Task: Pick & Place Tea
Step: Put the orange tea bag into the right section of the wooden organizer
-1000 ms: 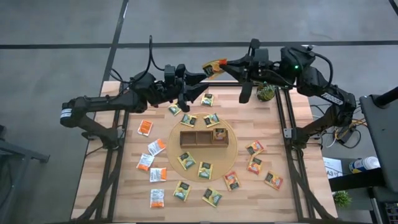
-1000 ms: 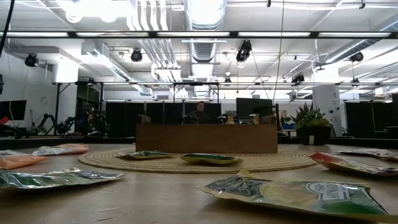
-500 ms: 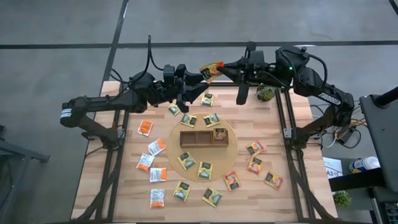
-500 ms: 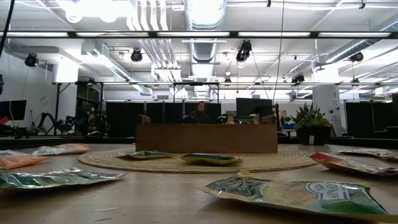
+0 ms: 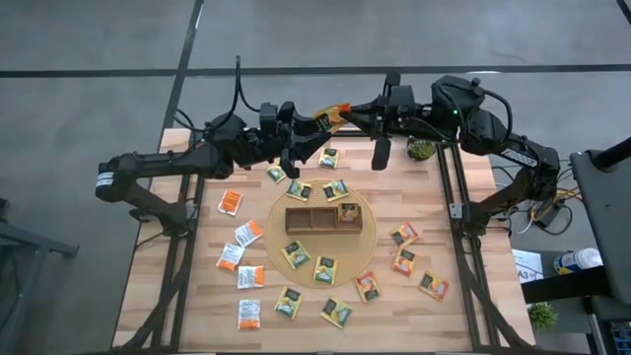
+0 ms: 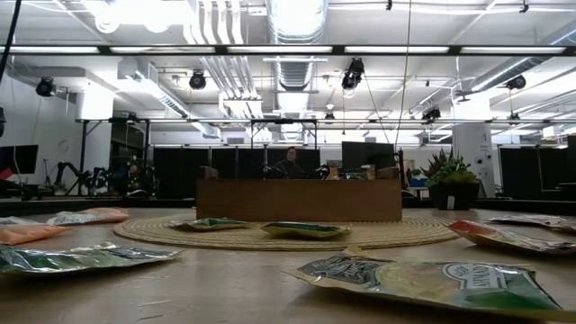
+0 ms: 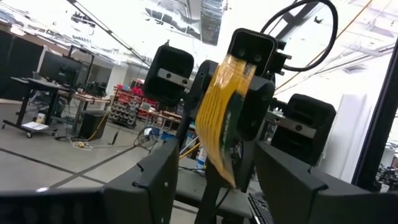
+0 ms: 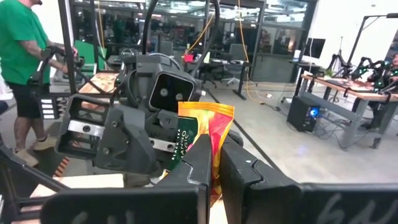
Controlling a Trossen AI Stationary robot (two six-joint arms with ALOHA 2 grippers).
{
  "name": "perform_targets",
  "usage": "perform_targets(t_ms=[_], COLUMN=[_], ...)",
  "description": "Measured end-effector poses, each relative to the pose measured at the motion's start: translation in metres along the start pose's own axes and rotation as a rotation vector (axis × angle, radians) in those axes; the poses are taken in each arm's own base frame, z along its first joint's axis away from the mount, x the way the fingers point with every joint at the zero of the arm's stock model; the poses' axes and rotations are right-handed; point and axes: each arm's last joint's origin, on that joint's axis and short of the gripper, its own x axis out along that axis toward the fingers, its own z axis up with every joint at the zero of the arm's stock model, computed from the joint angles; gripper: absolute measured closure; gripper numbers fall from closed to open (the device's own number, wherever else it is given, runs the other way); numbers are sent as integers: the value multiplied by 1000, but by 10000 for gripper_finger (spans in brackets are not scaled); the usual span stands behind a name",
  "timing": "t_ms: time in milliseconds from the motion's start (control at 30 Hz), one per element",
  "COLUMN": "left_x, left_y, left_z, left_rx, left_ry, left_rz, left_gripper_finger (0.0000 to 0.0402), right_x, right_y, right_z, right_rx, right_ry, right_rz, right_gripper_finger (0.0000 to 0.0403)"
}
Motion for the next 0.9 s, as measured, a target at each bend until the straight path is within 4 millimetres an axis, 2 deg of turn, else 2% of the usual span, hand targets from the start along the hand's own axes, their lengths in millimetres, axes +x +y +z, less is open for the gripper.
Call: perform_targets(t_ms=[300, 533, 767, 900], left_x=[0, 0, 0, 0], left_y=[1, 1, 1, 2], left_z=[-3, -2, -2, -6], left_rx=[-6, 6, 10, 7], left_ry=[26, 16, 19, 61], left_rz=[9, 5, 4, 18], left_gripper_finger=[260, 389, 400, 401], right_x=[0, 0, 0, -4], right_y=[0, 0, 2, 1], right_z=[0, 1, 0, 4], right_rx=[2, 6, 14, 63], right_ry=[-2, -6, -4, -13], right_rz=[-1, 0, 5, 6], right_gripper_finger=[390, 390, 388, 361])
